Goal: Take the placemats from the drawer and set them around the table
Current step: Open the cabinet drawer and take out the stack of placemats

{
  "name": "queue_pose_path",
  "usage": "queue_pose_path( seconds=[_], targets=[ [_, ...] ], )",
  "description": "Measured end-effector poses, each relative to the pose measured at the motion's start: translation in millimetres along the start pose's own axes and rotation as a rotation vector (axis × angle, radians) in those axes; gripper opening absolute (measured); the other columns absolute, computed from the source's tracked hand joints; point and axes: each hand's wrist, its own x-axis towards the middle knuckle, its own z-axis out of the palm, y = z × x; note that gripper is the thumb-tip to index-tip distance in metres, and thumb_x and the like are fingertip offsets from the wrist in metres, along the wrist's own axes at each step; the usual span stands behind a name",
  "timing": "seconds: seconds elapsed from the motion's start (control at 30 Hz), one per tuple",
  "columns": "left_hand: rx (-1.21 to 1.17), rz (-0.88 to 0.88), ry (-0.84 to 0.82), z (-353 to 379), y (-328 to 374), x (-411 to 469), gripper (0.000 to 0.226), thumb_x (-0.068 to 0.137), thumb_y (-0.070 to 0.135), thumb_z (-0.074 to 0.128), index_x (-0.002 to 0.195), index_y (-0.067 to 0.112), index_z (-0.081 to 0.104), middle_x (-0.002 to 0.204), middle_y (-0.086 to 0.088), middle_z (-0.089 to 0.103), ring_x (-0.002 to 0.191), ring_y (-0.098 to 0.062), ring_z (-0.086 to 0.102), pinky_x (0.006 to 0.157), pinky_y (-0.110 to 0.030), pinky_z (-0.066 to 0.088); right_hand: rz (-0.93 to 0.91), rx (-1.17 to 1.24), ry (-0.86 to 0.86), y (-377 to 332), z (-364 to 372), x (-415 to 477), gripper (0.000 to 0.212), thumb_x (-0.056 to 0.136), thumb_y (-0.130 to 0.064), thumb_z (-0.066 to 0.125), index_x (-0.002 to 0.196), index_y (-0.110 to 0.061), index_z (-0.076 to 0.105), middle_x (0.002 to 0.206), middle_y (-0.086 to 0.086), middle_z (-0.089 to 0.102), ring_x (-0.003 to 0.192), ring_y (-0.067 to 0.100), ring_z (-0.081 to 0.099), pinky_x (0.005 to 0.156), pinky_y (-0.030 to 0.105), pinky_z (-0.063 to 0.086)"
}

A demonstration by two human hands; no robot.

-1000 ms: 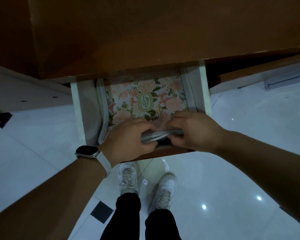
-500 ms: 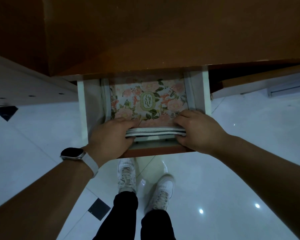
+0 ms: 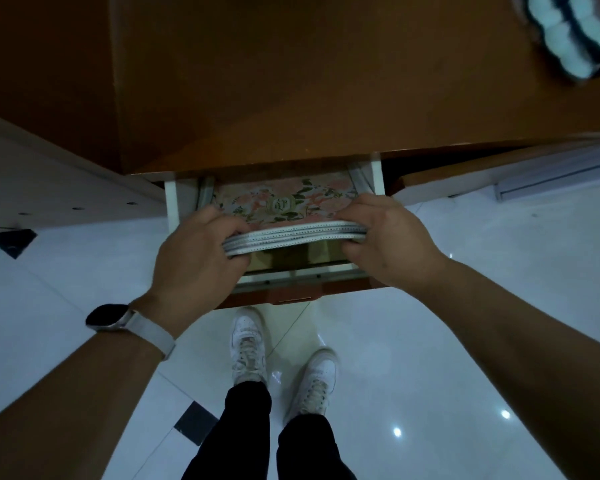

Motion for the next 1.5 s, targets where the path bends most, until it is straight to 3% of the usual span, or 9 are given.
queue_pose_path(
  seconds=[0.23, 0.33, 0.5, 0.67, 0.9, 1.07, 1.23, 1.4, 1.5],
  targets=[
    [0.058, 0.069, 0.002, -35, 20, -44, 0.027, 0.073, 0.016, 0.076, 0.099, 0.022, 0.072, 0.088, 0.012, 0.045, 0.082, -0.01, 0.043, 0.061, -0.026, 0.033, -0.082, -0.092, 0.081, -33, -30, -45, 0.033, 0.072, -0.018, 0.073, 0.104, -0.011, 0.073, 0.097, 0.005, 0.07, 0.079, 0.028, 0.06, 0.067, 0.034, 0.051],
    [0.043, 0.142, -0.021, -48, 21, -70, 0.028, 0.069, 0.014, 0.08, 0.094, 0.023, 0.073, 0.081, 0.006, 0.054, 0.073, -0.015, 0.051, 0.056, -0.027, 0.042, -0.072, -0.06, 0.141, -48, -29, -76, 0.031, 0.073, -0.019, 0.066, 0.103, -0.014, 0.073, 0.094, 0.001, 0.068, 0.074, 0.025, 0.058, 0.067, 0.034, 0.051],
    [-0.004, 0.226, 0.053, -56, 25, -107, 0.028, 0.07, 0.011, 0.075, 0.097, 0.018, 0.074, 0.087, 0.001, 0.062, 0.081, -0.02, 0.058, 0.065, -0.031, 0.052, -0.005, -0.036, 0.19, -70, -29, -116, 0.031, 0.066, -0.016, 0.07, 0.097, -0.014, 0.074, 0.092, 0.001, 0.069, 0.075, 0.026, 0.06, 0.069, 0.037, 0.05],
    [-0.06, 0.139, 0.011, -32, 20, -128, 0.035, 0.073, 0.03, 0.057, 0.101, 0.017, 0.073, 0.098, 0.001, 0.067, 0.09, -0.021, 0.058, 0.077, -0.039, 0.055, 0.144, 0.064, 0.188, -63, -6, -135, 0.034, 0.066, -0.017, 0.074, 0.1, -0.017, 0.073, 0.098, -0.001, 0.067, 0.088, 0.017, 0.054, 0.08, 0.031, 0.046],
    [-0.129, 0.034, -0.013, 19, 2, -143, 0.036, 0.073, 0.034, 0.064, 0.102, 0.013, 0.071, 0.098, 0.001, 0.064, 0.093, -0.018, 0.057, 0.082, -0.034, 0.05, 0.331, 0.206, 0.129, -38, 38, -156, 0.042, 0.067, -0.013, 0.081, 0.107, -0.016, 0.068, 0.114, -0.009, 0.051, 0.109, 0.002, 0.037, 0.097, 0.023, 0.035],
    [-0.047, 0.032, -0.059, 37, -8, -147, 0.056, 0.069, 0.051, 0.062, 0.114, 0.018, 0.068, 0.104, 0.0, 0.058, 0.096, -0.021, 0.052, 0.082, -0.039, 0.045, 0.372, 0.32, -0.002, -31, 52, -164, 0.057, 0.071, -0.033, 0.083, 0.121, -0.015, 0.062, 0.14, -0.006, 0.035, 0.131, 0.005, 0.029, 0.104, 0.001, 0.018],
    [-0.081, -0.027, -0.085, 42, -13, -139, 0.061, 0.075, 0.065, 0.055, 0.111, 0.018, 0.068, 0.108, 0.002, 0.057, 0.103, -0.018, 0.046, 0.088, -0.034, 0.035, 0.64, 0.52, 0.105, -32, 55, -145, 0.021, 0.081, -0.037, 0.074, 0.097, -0.023, 0.07, 0.141, -0.006, 0.036, 0.133, 0.01, 0.033, 0.106, 0.023, 0.036],
    [-0.064, -0.254, 0.076, 54, -14, -124, 0.038, 0.081, 0.052, 0.059, 0.085, 0.015, 0.067, 0.09, -0.004, 0.059, 0.091, -0.027, 0.051, 0.081, -0.037, 0.041, 0.813, 0.443, 0.188, -23, 62, -124, 0.028, 0.077, -0.032, 0.078, 0.091, -0.017, 0.059, 0.116, -0.002, 0.038, 0.107, 0.018, 0.051, 0.088, 0.025, 0.039],
    [0.01, -0.469, 0.177, 60, -12, -119, 0.037, 0.076, 0.04, 0.076, 0.095, 0.01, 0.065, 0.1, -0.013, 0.057, 0.1, -0.036, 0.048, 0.085, -0.042, 0.04, 0.891, 0.558, 0.196, -19, 61, -122, 0.044, 0.076, -0.032, 0.08, 0.103, -0.022, 0.047, 0.103, -0.005, 0.051, 0.089, 0.014, 0.059, 0.068, 0.021, 0.043]
  ],
)
